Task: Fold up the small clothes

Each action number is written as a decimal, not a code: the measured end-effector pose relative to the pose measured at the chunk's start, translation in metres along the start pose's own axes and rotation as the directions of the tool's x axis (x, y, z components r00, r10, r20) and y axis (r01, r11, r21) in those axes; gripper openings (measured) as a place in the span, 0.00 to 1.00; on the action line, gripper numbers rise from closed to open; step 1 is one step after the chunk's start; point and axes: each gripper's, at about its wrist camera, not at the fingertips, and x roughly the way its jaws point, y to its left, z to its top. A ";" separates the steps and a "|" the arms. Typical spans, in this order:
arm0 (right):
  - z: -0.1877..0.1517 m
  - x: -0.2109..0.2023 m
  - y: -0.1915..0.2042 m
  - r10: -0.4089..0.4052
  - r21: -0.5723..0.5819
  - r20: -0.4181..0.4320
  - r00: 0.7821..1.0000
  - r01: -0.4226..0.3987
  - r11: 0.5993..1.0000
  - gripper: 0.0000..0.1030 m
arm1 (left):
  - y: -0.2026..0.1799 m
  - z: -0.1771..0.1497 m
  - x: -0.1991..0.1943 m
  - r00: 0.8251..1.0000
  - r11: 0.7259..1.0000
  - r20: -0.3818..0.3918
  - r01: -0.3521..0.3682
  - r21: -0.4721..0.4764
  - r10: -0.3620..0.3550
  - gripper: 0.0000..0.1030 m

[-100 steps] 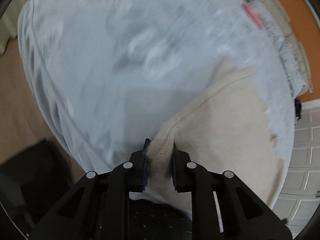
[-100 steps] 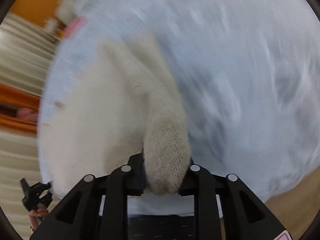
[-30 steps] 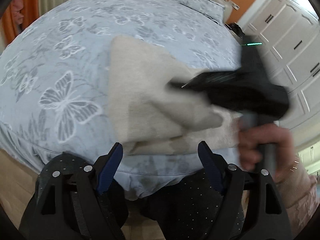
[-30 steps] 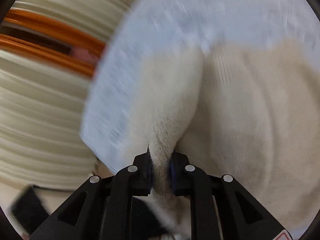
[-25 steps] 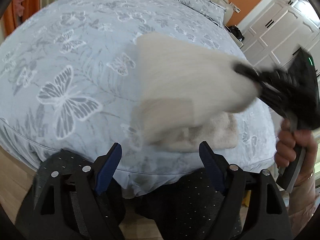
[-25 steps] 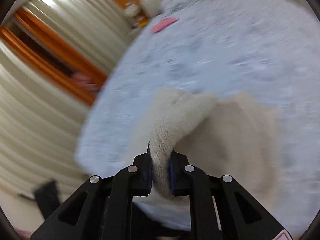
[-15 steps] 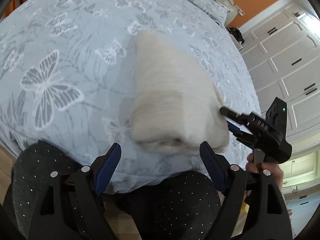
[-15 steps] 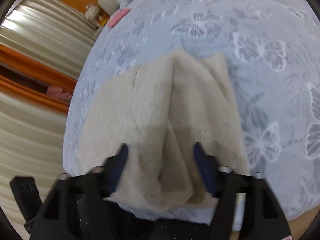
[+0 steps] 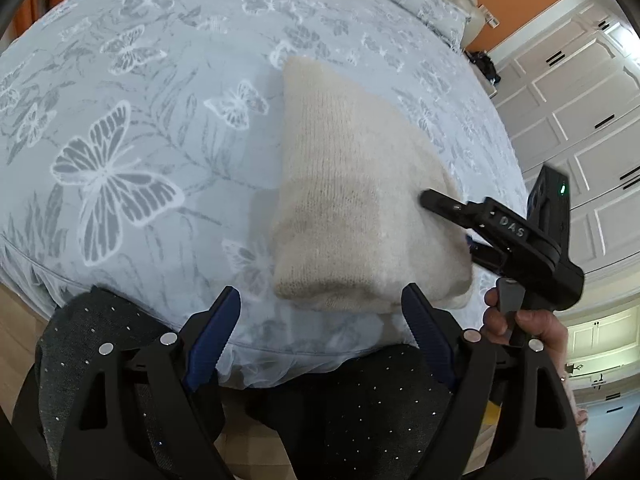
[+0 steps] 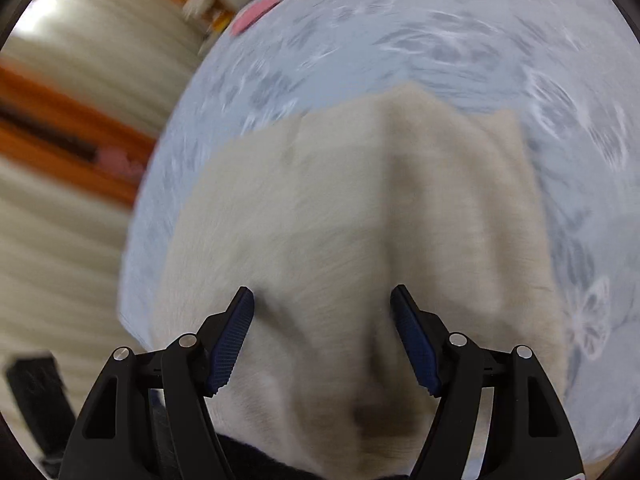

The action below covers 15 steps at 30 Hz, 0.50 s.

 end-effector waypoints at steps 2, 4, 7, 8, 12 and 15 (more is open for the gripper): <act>0.005 0.003 -0.027 0.080 0.112 -0.013 0.997 -0.078 0.991 0.68 | 0.001 0.001 0.000 1.000 1.000 0.010 0.002 0.020 -0.002 0.79; 0.003 0.022 -0.042 0.226 0.212 -0.071 0.971 -0.207 0.955 0.67 | 0.002 0.000 0.007 1.000 1.000 -0.005 0.003 0.022 -0.003 0.79; -0.002 0.028 -0.018 0.296 0.182 -0.111 0.949 -0.273 0.945 0.48 | 0.002 0.001 0.013 1.000 1.000 -0.025 0.014 -0.008 -0.014 0.79; -0.004 0.032 -0.006 0.299 0.169 -0.124 0.946 -0.277 0.946 0.29 | 0.002 0.001 0.011 0.999 0.999 -0.024 0.027 -0.019 -0.027 0.79; 0.000 0.028 0.057 0.253 0.015 -0.108 0.961 -0.253 0.967 0.16 | -0.007 0.002 0.009 0.998 0.999 -0.032 0.050 -0.003 -0.050 0.79; 0.009 -0.023 0.123 0.188 -0.220 0.008 0.982 -0.182 0.958 0.16 | -0.012 0.005 -0.002 0.997 0.997 -0.009 0.076 0.017 -0.076 0.79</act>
